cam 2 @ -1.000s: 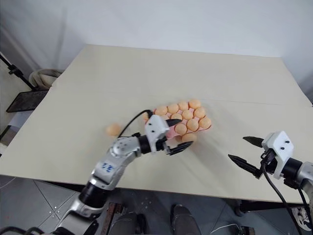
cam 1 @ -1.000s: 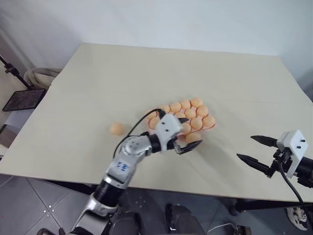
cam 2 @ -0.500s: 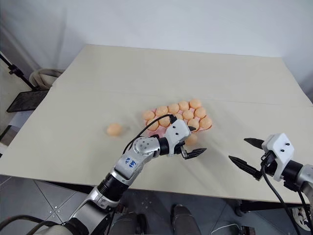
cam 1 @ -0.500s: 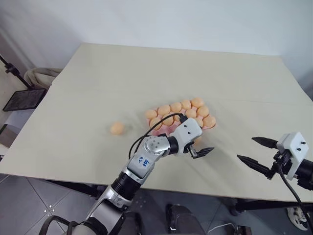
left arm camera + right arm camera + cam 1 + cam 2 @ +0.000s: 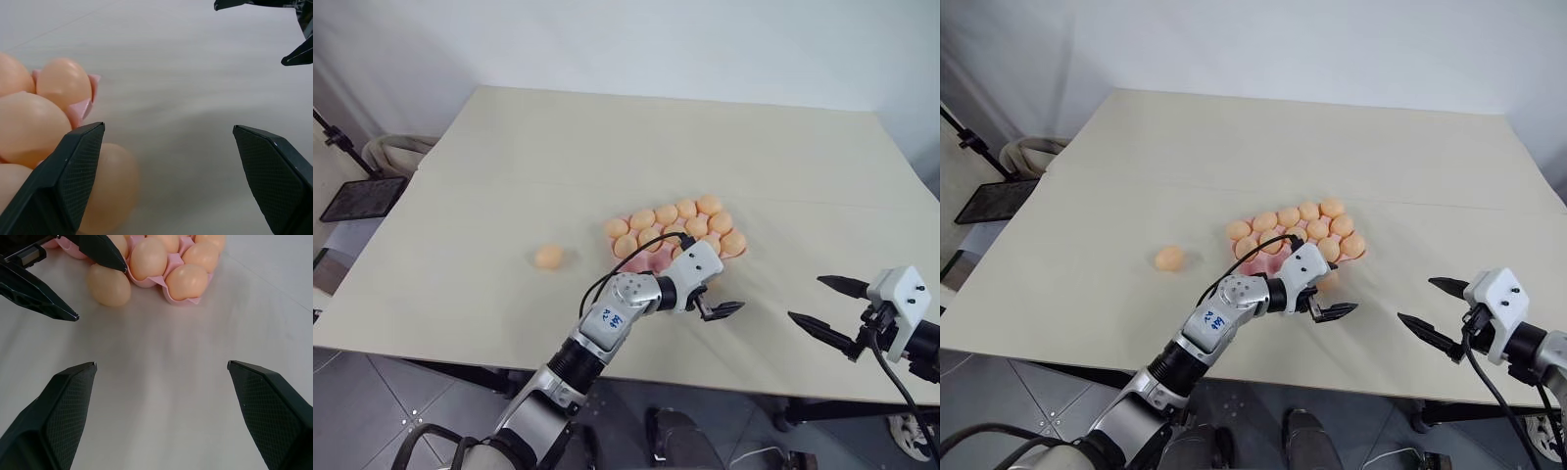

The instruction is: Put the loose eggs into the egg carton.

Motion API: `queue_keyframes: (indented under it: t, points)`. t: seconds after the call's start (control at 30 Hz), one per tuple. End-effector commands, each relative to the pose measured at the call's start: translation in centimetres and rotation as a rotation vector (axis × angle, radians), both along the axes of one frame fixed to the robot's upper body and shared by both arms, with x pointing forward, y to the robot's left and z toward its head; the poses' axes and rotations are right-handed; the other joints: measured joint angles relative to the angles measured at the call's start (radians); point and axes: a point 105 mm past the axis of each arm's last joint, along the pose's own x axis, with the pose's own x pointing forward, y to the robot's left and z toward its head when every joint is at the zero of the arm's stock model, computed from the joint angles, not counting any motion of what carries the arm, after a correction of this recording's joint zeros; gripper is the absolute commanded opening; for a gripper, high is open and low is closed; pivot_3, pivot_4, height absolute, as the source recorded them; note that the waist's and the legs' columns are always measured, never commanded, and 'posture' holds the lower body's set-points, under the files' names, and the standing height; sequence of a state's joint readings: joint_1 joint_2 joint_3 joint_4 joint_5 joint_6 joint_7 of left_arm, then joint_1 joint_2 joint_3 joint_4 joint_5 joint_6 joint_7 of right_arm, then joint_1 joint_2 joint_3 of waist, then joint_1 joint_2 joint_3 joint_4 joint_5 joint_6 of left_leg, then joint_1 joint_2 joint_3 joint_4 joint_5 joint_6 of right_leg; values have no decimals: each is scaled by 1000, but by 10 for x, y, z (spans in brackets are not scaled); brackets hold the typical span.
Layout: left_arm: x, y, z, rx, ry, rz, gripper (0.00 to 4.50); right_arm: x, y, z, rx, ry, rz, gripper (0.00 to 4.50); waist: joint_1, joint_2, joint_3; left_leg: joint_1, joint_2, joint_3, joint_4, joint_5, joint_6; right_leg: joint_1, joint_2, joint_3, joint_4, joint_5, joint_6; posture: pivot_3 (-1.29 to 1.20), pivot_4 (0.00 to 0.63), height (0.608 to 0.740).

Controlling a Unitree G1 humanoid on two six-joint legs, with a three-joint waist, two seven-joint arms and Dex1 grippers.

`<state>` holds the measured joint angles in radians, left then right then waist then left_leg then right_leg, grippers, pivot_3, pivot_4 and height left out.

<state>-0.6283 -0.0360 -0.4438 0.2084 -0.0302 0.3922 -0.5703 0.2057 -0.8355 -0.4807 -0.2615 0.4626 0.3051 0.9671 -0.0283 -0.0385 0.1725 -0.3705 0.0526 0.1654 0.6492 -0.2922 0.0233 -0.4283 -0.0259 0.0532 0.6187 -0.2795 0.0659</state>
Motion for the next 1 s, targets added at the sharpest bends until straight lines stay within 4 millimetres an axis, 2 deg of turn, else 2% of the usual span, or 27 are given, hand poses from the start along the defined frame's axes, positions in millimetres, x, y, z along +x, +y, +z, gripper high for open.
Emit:
queue_keyframes:
  t: [0.03, 0.23, 0.53, 0.7, 1.0]
  points:
    - [-8, -10, 4, 2, -1, -43, 4473, -1, -1, 15, -5, -62, -8, 4500, 0, 0, 0, 0, 0, 0, 0, 0, 0, 0, 0, 0, 0, 0, 0, 0, 150, 740]
    - [-15, -9, -3, 42, 32, -69, 4473, -2, 0, 15, -6, -60, -8, 4500, 0, 0, 0, 0, -2, 0, 0, 1, 2, 1, -1, 0, 0, 0, 0, 0, 150, 740]
    - [-11, -7, 17, -24, -12, -11, 4473, 0, 2, 14, -4, -59, -7, 4500, 0, 0, 0, -1, -3, -1, 0, 1, 3, 1, -3, 1, -1, 0, 0, 0, 150, 740]
    - [-9, -6, 18, -31, -14, 12, 4473, 1, 3, 14, -1, -59, -8, 4500, 0, 0, 0, -1, -3, -1, -1, 1, 3, 0, -3, 0, -1, 2, 4, 0, 150, 740]
    - [-6, -5, -1, 18, 50, 23, 4473, 0, 4, 14, 0, -60, -12, 4500, 0, 0, 0, -1, -3, -1, -1, 1, 3, 0, -3, 0, -2, 2, 4, 0, 150, 740]
